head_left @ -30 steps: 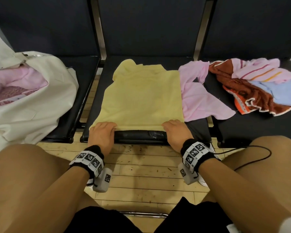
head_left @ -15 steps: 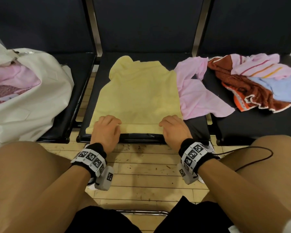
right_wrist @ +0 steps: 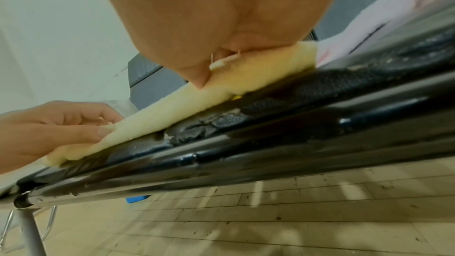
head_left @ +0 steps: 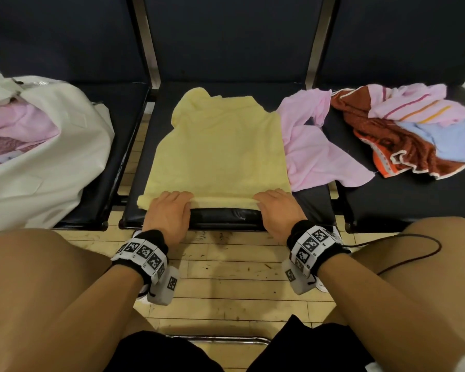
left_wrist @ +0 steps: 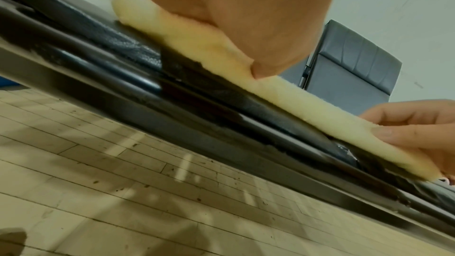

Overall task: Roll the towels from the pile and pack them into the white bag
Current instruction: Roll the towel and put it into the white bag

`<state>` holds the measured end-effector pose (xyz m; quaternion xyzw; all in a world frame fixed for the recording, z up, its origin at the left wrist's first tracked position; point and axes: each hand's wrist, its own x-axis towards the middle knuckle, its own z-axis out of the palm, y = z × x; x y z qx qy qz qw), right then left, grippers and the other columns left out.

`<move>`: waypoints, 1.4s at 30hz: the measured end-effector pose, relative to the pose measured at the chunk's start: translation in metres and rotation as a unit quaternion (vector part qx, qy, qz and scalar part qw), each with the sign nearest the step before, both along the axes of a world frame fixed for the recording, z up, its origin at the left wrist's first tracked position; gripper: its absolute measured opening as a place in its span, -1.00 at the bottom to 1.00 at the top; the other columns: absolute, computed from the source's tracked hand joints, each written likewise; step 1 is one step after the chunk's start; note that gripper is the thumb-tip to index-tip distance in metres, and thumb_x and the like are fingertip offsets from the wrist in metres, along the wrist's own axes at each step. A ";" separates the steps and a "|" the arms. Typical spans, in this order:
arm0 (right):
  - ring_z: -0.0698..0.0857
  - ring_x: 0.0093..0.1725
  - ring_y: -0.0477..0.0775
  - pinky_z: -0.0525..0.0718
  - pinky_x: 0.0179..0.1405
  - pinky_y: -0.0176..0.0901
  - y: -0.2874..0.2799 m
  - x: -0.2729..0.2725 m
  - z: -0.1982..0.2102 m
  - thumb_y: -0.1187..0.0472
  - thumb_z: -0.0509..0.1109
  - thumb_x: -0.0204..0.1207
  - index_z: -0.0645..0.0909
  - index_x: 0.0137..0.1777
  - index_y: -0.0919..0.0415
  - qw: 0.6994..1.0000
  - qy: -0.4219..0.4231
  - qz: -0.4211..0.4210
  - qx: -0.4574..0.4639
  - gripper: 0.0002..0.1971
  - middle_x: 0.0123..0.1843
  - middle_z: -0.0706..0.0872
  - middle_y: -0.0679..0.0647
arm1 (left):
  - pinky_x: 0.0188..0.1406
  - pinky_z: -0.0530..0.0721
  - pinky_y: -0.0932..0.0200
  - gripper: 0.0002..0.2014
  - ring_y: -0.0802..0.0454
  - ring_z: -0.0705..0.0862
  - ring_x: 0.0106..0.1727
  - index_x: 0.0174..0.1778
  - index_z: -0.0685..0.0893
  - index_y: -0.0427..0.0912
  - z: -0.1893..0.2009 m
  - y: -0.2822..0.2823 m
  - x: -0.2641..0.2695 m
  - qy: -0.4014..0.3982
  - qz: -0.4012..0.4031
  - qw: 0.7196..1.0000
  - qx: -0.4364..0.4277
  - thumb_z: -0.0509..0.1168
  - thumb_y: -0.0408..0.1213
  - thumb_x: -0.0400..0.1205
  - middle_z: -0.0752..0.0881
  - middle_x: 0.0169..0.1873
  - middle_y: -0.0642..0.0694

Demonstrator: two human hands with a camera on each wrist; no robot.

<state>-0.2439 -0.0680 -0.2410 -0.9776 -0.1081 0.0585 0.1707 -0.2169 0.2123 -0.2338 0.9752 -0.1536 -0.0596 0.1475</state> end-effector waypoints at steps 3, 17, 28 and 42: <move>0.67 0.05 0.26 0.64 0.07 0.14 -0.002 -0.002 0.003 0.20 0.16 0.70 0.56 0.32 0.12 0.998 0.025 -0.034 0.053 -0.73 0.13 0.71 0.09 | 0.10 0.53 -0.10 -0.59 -0.21 0.66 0.01 0.37 0.56 -0.15 0.003 -0.004 0.000 0.012 0.010 1.000 0.004 0.01 -0.07 0.72 0.76 0.04 -0.14; 0.63 -0.05 0.20 0.65 -0.07 0.03 0.004 -0.012 -0.008 0.21 0.46 0.40 0.73 -0.03 0.21 0.994 -0.106 0.013 0.036 -0.83 -0.06 0.73 0.07 | 0.01 0.55 -0.05 -0.83 -0.12 0.58 0.05 0.02 0.71 -0.08 -0.006 -0.013 -0.009 -0.070 -0.025 0.997 0.015 0.34 -0.07 0.65 0.68 0.02 -0.01; 0.57 0.18 0.21 0.49 0.08 0.00 0.003 -0.006 0.009 0.44 0.20 0.49 0.46 0.50 0.13 0.998 0.041 -0.021 -0.031 -0.44 0.31 0.58 0.08 | 0.18 0.41 -0.07 -0.64 -0.16 0.61 0.07 0.23 0.61 -0.09 -0.001 -0.007 -0.004 -0.042 0.016 0.998 0.035 -0.06 -0.13 0.74 0.73 0.04 -0.06; 0.60 -0.03 0.16 0.54 -0.03 0.02 0.016 -0.018 -0.004 0.24 0.43 0.36 0.70 -0.02 0.16 0.992 -0.125 0.016 -0.018 -0.81 -0.02 0.70 0.03 | -0.03 0.48 -0.06 -0.85 -0.16 0.58 0.01 0.00 0.69 -0.08 -0.004 -0.011 -0.007 -0.106 -0.025 0.994 0.018 0.31 -0.10 0.67 0.64 0.00 -0.04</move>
